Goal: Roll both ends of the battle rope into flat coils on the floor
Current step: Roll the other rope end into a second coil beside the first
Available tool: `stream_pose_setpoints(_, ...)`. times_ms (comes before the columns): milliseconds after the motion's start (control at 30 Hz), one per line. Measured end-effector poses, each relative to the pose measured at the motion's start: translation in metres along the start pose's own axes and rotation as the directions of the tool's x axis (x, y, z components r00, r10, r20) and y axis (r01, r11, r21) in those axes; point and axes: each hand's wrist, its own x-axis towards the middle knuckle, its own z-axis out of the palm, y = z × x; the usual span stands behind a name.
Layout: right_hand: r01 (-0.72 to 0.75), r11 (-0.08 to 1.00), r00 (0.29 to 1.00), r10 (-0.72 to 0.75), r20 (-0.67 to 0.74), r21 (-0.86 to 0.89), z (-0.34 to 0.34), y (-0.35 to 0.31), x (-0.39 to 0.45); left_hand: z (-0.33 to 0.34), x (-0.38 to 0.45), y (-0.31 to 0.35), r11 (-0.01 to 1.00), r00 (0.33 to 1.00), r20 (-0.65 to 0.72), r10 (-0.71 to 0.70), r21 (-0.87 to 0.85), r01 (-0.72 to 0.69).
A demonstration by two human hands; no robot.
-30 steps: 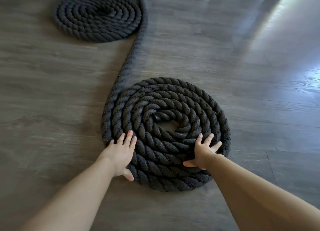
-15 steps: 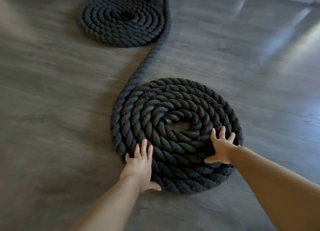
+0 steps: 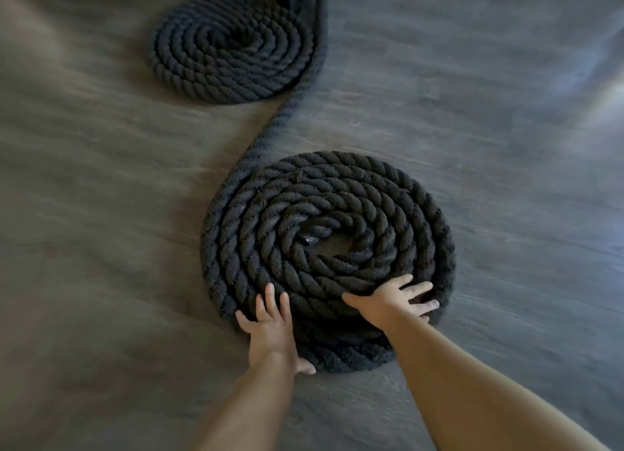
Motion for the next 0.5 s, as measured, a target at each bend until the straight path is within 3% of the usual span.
stream_pose_setpoints(100, -0.031, 0.999, 0.999, 0.031, -0.013, -0.015, 0.003, -0.007, 0.005, -0.009, 0.005, -0.002, 0.995, 0.999, 0.002, 0.046, 0.092, -0.046)
stream_pose_setpoints(200, -0.041, 0.999, 0.999, 0.042, 0.005, -0.018, -0.001, -0.01, 0.003, -0.029, 0.003, -0.026, 0.969, 0.978, -0.011, 0.208, 0.141, -0.204)
stream_pose_setpoints(300, -0.028, 0.999, 1.0, 0.028, 0.003, -0.016, 0.001, -0.008, 0.005, -0.057, 0.013, -0.064, 0.897, 0.91, -0.125, 0.395, 0.265, -0.353)
stream_pose_setpoints(367, -0.018, 0.999, 1.0, 0.018, -0.006, -0.035, 0.003, -0.008, 0.007, -0.069, 0.026, -0.088, 0.875, 0.894, -0.163, 0.416, 0.34, -0.345)
stream_pose_setpoints(500, -0.019, 0.999, 1.0, 0.019, -0.022, -0.045, 0.002, -0.011, 0.011, -0.071, 0.053, -0.109, 0.861, 0.926, -0.078, 0.369, 0.405, -0.308)
